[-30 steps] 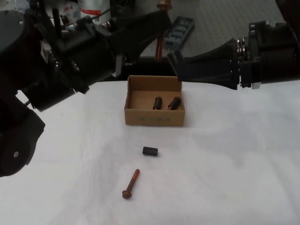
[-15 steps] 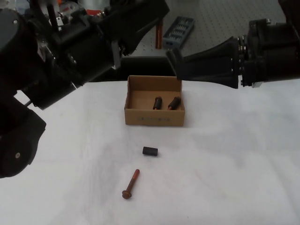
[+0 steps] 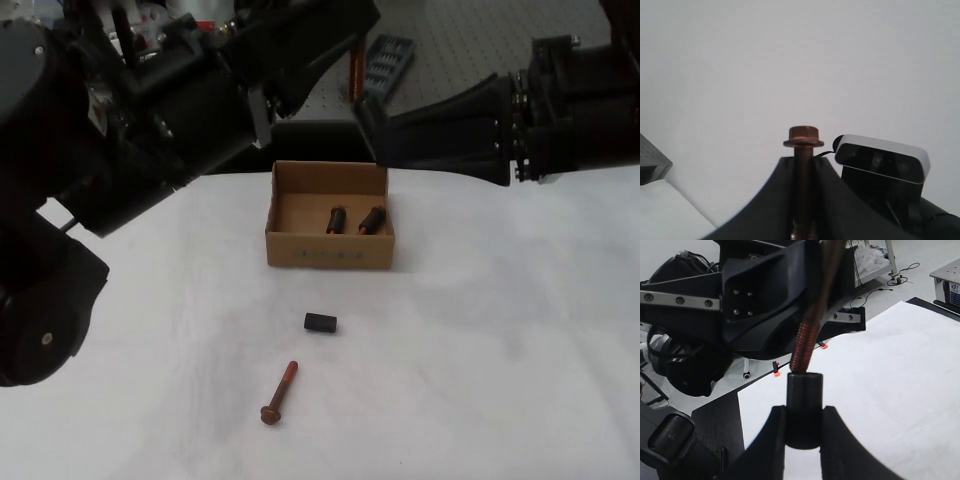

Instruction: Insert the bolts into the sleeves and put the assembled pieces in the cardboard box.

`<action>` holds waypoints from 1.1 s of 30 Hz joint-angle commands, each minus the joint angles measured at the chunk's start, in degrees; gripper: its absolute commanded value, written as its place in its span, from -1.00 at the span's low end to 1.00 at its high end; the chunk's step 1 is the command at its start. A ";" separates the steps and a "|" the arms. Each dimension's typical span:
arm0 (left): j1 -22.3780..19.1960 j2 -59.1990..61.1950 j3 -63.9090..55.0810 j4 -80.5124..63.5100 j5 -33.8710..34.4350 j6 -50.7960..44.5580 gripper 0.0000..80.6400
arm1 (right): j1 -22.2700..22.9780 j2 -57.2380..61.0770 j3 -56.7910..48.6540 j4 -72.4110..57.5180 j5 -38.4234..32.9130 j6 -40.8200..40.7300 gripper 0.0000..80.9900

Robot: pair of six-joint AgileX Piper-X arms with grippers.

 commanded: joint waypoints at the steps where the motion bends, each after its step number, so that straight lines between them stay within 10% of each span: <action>1: -0.36 -0.18 -0.38 -2.47 0.01 -0.80 -0.98 | -0.35 -0.34 -0.11 -1.02 -0.82 -0.19 -0.95; 33: -0.36 -0.18 -0.38 -0.99 1.91 -1.49 -0.98 | -0.35 -0.34 -0.11 -0.99 -3.38 -0.19 -0.95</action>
